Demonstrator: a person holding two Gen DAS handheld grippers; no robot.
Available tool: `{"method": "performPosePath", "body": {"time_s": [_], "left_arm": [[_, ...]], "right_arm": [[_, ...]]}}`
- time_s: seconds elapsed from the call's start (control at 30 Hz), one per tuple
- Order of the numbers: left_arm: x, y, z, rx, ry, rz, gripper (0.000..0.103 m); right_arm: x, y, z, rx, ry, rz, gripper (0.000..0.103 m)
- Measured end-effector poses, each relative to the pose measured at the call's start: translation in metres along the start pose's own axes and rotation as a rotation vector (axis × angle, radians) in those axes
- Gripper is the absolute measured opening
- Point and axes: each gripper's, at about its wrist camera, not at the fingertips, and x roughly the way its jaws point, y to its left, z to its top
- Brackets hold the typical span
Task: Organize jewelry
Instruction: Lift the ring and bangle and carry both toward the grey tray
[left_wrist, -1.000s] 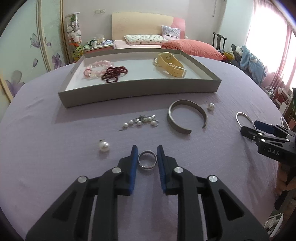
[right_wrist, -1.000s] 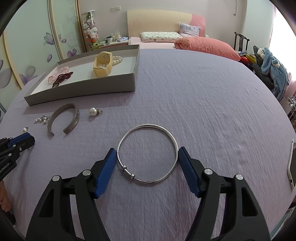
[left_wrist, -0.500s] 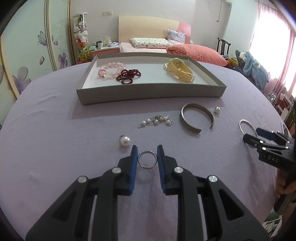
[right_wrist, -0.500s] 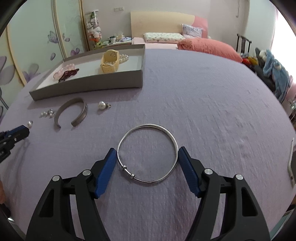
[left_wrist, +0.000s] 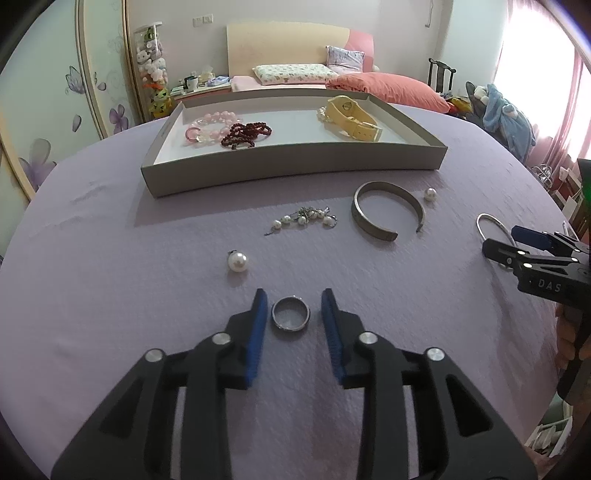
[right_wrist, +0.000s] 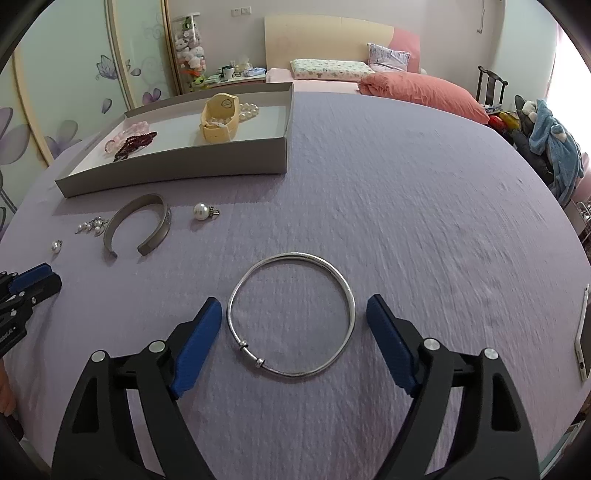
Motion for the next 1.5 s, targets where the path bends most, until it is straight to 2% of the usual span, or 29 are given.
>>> {"method": "performPosePath", "body": {"time_s": [0.07, 0.13, 0.17, 0.37, 1.03, 1.27, 1.5], "left_arm": [[0.0, -0.001, 0.0, 0.001, 0.003, 0.002, 0.034], [0.0, -0.003, -0.001, 0.011, 0.002, 0.014, 0.025], [0.001, -0.003, 0.0, 0.018, 0.0, 0.02, 0.022], [0.0, 0.002, 0.0, -0.002, -0.007, -0.002, 0.022], [-0.014, 0.016, 0.004, -0.034, -0.054, 0.009, 0.022], [-0.018, 0.021, 0.006, -0.059, -0.078, -0.004, 0.022], [-0.032, 0.026, 0.011, -0.095, -0.144, -0.014, 0.022]], "right_arm": [[0.0, 0.0, 0.0, -0.002, -0.003, 0.004, 0.079], [-0.002, 0.001, 0.0, -0.01, -0.01, 0.005, 0.07], [-0.002, 0.001, 0.0, -0.01, -0.011, 0.004, 0.07], [-0.005, 0.0, -0.004, -0.005, -0.015, 0.002, 0.069], [-0.024, 0.007, -0.005, -0.004, -0.081, 0.024, 0.069], [-0.034, 0.008, 0.001, 0.008, -0.139, 0.053, 0.069], [-0.045, 0.012, 0.009, 0.011, -0.202, 0.081, 0.069]]}}
